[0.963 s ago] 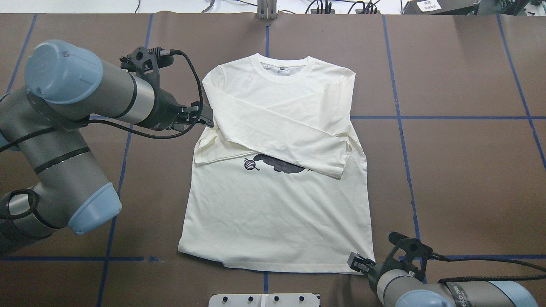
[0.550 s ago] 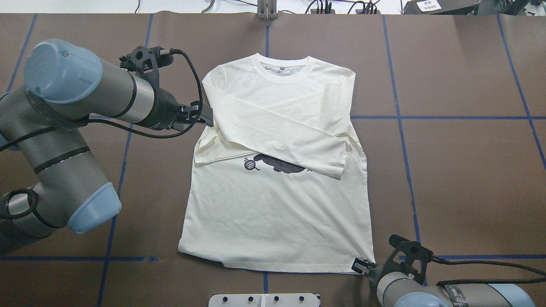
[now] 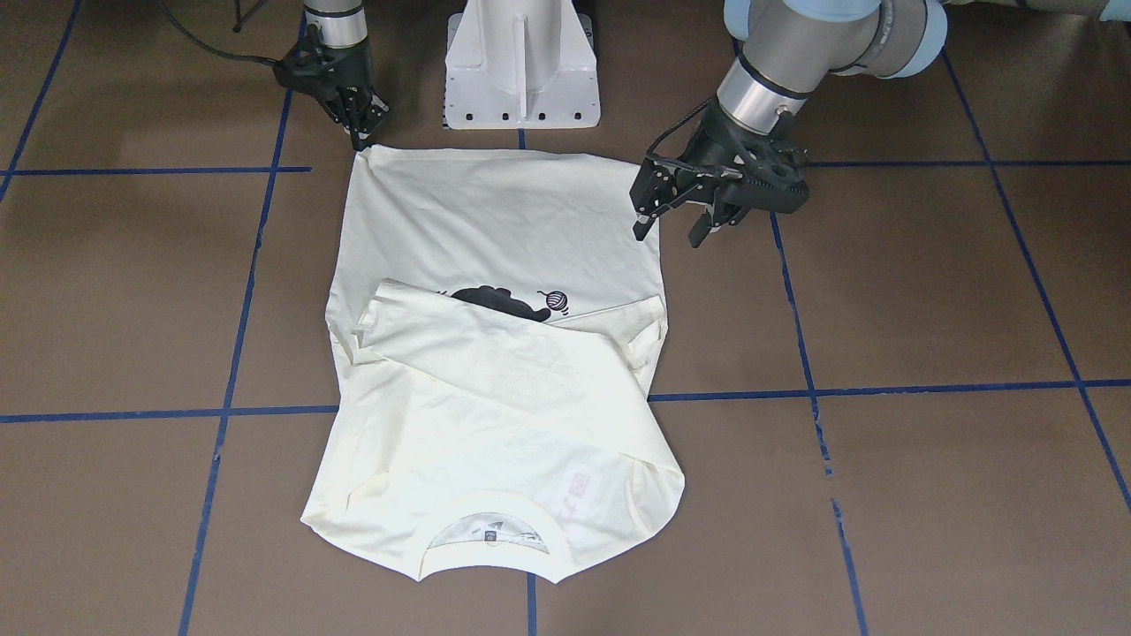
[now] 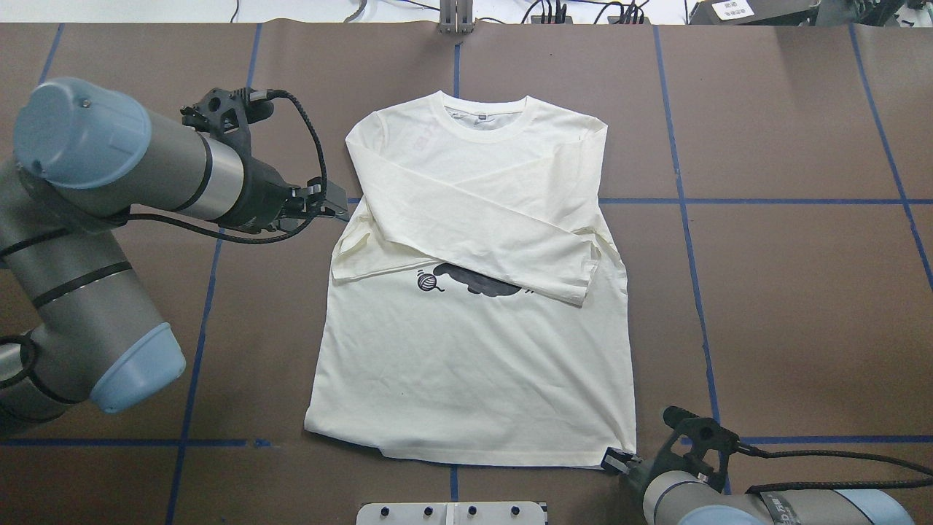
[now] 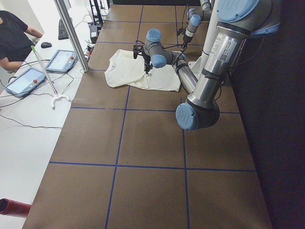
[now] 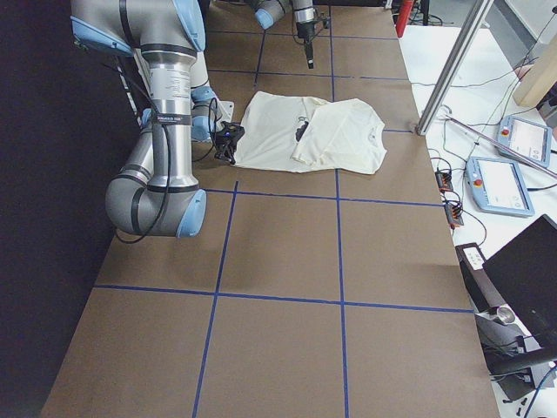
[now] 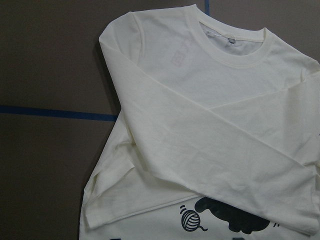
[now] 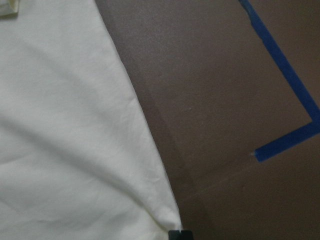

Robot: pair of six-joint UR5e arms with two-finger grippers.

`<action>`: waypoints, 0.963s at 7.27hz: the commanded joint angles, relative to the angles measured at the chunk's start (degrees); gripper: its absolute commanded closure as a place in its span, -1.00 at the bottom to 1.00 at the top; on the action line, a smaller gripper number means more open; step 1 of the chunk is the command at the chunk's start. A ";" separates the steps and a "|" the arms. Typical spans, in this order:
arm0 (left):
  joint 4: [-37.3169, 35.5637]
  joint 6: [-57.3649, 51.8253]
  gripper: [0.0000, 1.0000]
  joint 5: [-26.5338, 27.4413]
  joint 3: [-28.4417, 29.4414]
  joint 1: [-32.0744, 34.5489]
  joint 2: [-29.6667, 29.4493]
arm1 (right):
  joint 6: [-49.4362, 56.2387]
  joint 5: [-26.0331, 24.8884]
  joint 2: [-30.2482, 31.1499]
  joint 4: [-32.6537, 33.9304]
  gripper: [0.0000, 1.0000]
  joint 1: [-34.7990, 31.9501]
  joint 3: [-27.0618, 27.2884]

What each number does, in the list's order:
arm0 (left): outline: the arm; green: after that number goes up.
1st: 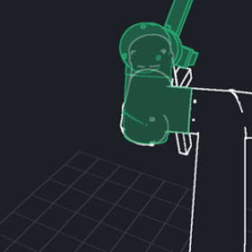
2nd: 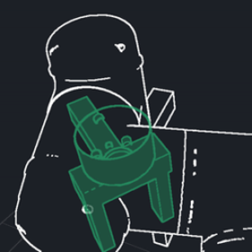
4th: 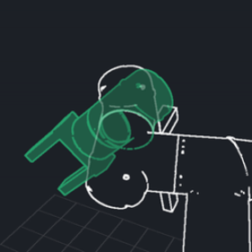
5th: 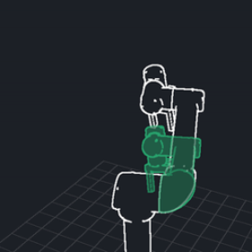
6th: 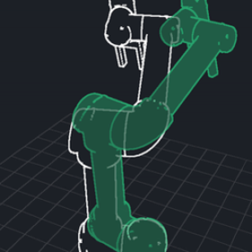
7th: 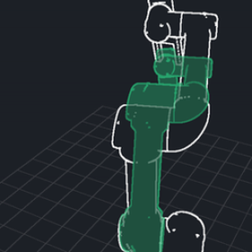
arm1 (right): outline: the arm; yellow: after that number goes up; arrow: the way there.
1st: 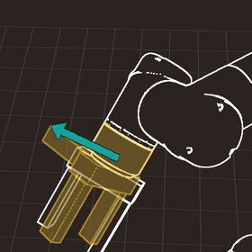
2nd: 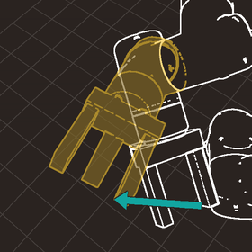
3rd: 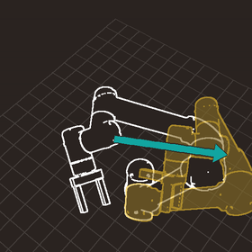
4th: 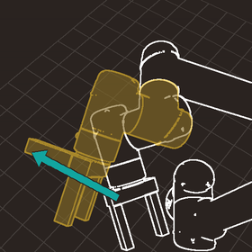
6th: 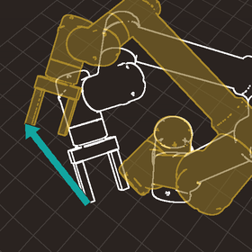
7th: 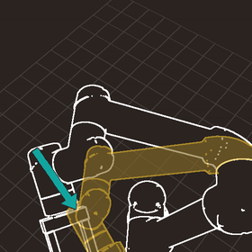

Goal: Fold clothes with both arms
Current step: 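Move both grippers to the shirt hem corners nearest the robot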

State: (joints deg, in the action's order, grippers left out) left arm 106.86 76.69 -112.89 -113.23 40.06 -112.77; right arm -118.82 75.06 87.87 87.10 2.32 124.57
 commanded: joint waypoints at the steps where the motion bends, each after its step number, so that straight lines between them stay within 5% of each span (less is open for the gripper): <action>1: -0.08 1.79 -0.59 0.04 -3.92 -0.25 4.56 | 0.08 0.08 0.02 0.00 1.00 -0.13 0.68; 3: -1.91 4.49 -0.59 0.30 -4.45 -1.82 5.89 | 0.25 0.26 0.46 0.18 1.00 -0.21 2.34; 5: -7.25 11.17 -0.58 11.49 -8.40 -13.63 8.87 | 0.86 2.00 2.56 0.18 1.00 -0.74 3.66; 7: -7.63 15.67 -0.58 16.44 -6.58 -21.13 9.84 | 0.95 2.10 2.57 0.09 1.00 -0.74 3.67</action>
State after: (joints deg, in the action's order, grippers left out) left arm 99.84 90.02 -100.24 -120.78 23.70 -103.66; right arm -117.98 76.95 90.28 87.22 1.64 128.14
